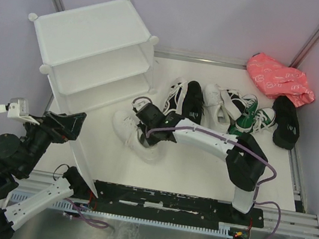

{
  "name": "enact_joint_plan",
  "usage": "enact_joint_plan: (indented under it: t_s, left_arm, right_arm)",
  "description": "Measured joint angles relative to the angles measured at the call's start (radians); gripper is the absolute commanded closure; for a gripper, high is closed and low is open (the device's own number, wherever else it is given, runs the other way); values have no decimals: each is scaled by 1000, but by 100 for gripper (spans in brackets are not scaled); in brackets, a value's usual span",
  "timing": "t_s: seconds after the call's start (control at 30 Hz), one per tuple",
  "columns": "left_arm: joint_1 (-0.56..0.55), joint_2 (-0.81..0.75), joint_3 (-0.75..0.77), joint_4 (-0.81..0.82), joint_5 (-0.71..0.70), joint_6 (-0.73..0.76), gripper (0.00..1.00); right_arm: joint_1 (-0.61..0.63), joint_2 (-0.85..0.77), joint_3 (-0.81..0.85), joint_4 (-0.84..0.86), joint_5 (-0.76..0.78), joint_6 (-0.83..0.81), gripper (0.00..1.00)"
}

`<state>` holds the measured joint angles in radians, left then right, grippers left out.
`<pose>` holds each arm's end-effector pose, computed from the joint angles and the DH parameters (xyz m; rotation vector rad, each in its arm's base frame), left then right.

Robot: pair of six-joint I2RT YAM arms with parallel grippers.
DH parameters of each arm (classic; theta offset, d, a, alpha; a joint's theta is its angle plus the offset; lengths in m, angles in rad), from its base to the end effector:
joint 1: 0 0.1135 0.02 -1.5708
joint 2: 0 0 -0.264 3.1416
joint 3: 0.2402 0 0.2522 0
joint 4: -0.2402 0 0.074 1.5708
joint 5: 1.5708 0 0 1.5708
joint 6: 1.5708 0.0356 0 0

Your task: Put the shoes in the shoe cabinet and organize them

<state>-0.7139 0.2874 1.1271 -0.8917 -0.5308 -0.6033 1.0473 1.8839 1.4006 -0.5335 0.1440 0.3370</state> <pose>0.0045 0.0200 0.4053 -0.3228 1.6154 -0.5839 0.2062 0.3470 0.2111 -0.8562 2.4624 0.3282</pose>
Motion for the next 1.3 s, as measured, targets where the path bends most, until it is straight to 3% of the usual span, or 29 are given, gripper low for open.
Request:
enact_joint_plan:
  t_s: [0.17, 0.37, 0.67, 0.87, 1.13, 1.3]
  left_arm:
    - [0, 6, 11, -14, 0, 0, 1]
    - [0, 6, 14, -20, 1, 0, 1]
    - [0, 6, 16, -20, 12, -2, 1]
    - [0, 5, 20, -28, 16, -2, 1]
    - [0, 4, 45, -69, -3, -2, 2]
    - [0, 5, 72, -118, -45, -5, 2]
  right_arm:
    - [-1, -27, 251, -199, 24, 7, 100]
    - [0, -19, 584, -222, 19, 2, 100]
    - [-7, 268, 1013, -277, -2, -1, 100]
    - [-17, 243, 973, -252, -8, 2, 100]
    - [-29, 115, 718, -77, -48, -3, 100]
    - [-27, 40, 608, -71, -89, -3, 100]
